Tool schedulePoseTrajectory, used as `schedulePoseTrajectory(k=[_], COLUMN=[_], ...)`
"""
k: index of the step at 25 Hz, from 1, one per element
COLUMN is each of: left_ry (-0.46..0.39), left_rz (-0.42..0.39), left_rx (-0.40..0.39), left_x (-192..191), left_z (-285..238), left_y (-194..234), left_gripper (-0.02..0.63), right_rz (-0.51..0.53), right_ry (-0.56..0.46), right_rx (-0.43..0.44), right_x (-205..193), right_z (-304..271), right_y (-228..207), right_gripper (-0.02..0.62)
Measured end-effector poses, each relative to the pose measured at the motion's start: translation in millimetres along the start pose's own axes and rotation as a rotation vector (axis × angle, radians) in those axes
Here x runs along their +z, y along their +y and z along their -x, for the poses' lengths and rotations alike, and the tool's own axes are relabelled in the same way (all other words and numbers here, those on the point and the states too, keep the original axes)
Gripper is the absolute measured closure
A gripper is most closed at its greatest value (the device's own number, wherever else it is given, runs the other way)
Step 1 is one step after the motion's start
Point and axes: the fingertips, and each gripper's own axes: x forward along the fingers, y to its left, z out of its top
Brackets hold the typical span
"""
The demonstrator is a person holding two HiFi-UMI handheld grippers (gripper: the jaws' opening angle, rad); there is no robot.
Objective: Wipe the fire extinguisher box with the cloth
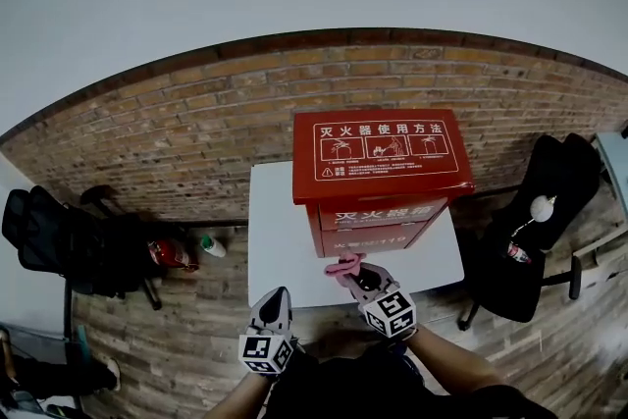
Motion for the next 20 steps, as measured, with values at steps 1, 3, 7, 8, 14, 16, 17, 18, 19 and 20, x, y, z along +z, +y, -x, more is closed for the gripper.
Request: schedulePoseTrajectory(k=[1, 3, 7, 8, 14, 16, 17, 18, 19, 20], left_ry=[-0.004, -0.014, -0.047, -0.055, -0.118, -0.128, -0.136, -0.145, -0.155, -0.166], left_rz=[-0.007, -0.026, -0.056, -0.061, -0.135, -0.156, -0.165, -0.17, -0.175, -0.181], left_rx=[-0.027, -0.082, -0.195, -0.224, -0.367, -0.401, -0.415, -0.425, -0.434, -0.44], left_x=[5.3, 16.4, 44.7, 51.9, 92.4, 103.7, 109.4, 115.0, 120.3, 125.2], left_z=[-4.3, -11.9, -26.2, -29.0, -36.2, -37.1, -37.7, -38.6, -39.6, -40.4], left_y=[-8.7, -26.1, -63.3, -73.0, -127.1, -141.5, -147.5, -152.5, -156.5, -159.7], left_gripper=[0.59, 0.589, 0.59, 0.59, 0.591, 0.591, 0.591, 0.591, 0.591, 0.591], right_rz=[-0.003, -0.004, 0.027, 0.032, 0.029, 0.032, 0.033, 0.032, 0.03, 0.028], right_ry=[-0.023, -0.067, -0.146, -0.164, -0.243, -0.27, -0.283, -0.295, -0.306, -0.316], right_rx=[-0.008, -0.026, -0.074, -0.088, -0.172, -0.187, -0.193, -0.199, -0.206, -0.213], right_x=[9.7, 28.5, 61.0, 67.6, 100.2, 111.9, 117.7, 123.3, 128.4, 132.9], right_z=[10.9, 32.3, 73.0, 82.3, 128.9, 141.7, 147.8, 153.5, 158.8, 163.4], right_y=[-1.7, -4.8, -13.3, -16.3, -33.4, -36.2, -37.5, -39.1, -40.9, -42.7], right_gripper=[0.531, 0.529, 0.531, 0.531, 0.531, 0.531, 0.531, 0.531, 0.531, 0.531])
